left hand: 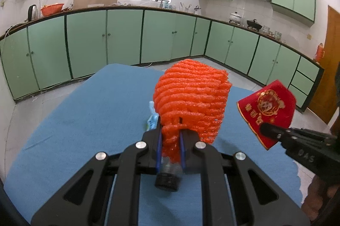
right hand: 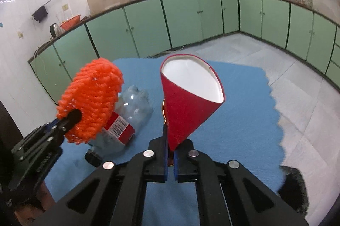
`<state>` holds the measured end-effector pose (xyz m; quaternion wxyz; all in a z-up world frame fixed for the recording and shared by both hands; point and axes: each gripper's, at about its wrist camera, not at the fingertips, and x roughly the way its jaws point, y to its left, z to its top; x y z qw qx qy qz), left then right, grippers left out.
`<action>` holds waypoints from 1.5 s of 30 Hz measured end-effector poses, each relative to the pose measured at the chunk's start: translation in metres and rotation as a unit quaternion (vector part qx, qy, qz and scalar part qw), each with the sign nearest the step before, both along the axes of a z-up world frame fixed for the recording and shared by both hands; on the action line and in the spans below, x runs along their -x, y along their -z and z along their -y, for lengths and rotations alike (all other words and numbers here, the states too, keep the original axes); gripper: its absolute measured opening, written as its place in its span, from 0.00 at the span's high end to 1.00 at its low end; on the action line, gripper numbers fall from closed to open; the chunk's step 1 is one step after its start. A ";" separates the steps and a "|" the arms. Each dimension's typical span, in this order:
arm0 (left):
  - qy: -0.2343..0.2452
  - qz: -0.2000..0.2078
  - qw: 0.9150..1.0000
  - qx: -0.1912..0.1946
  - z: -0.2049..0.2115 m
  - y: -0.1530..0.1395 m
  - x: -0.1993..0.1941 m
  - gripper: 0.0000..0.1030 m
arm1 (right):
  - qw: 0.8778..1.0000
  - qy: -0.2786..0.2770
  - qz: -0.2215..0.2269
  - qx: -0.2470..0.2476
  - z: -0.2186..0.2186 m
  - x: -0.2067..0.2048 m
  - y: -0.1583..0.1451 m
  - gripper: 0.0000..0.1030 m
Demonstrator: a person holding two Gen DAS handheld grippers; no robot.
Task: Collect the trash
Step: 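Lift the red packet with the right tool while the left tool holds the orange net, then carry the orange net and red packet over the black bin with both tools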
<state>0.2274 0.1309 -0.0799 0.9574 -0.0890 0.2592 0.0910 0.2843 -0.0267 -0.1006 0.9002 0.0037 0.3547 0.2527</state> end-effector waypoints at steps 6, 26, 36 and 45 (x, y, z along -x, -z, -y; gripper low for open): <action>0.033 0.021 0.999 0.001 0.031 -0.014 0.005 0.89 | 0.999 0.025 0.023 0.010 0.031 0.025 -0.023 0.96; 0.190 0.021 0.981 0.011 0.210 -0.005 0.013 0.89 | 0.984 0.169 0.036 0.030 0.194 0.095 -0.030 0.96; 0.259 -0.032 0.965 0.029 0.284 0.029 0.002 0.79 | 0.973 0.230 0.016 0.030 0.262 0.118 -0.011 0.96; 0.273 -0.051 0.960 0.024 0.291 0.049 -0.005 0.55 | 0.971 0.239 -0.001 0.023 0.273 0.117 0.004 0.96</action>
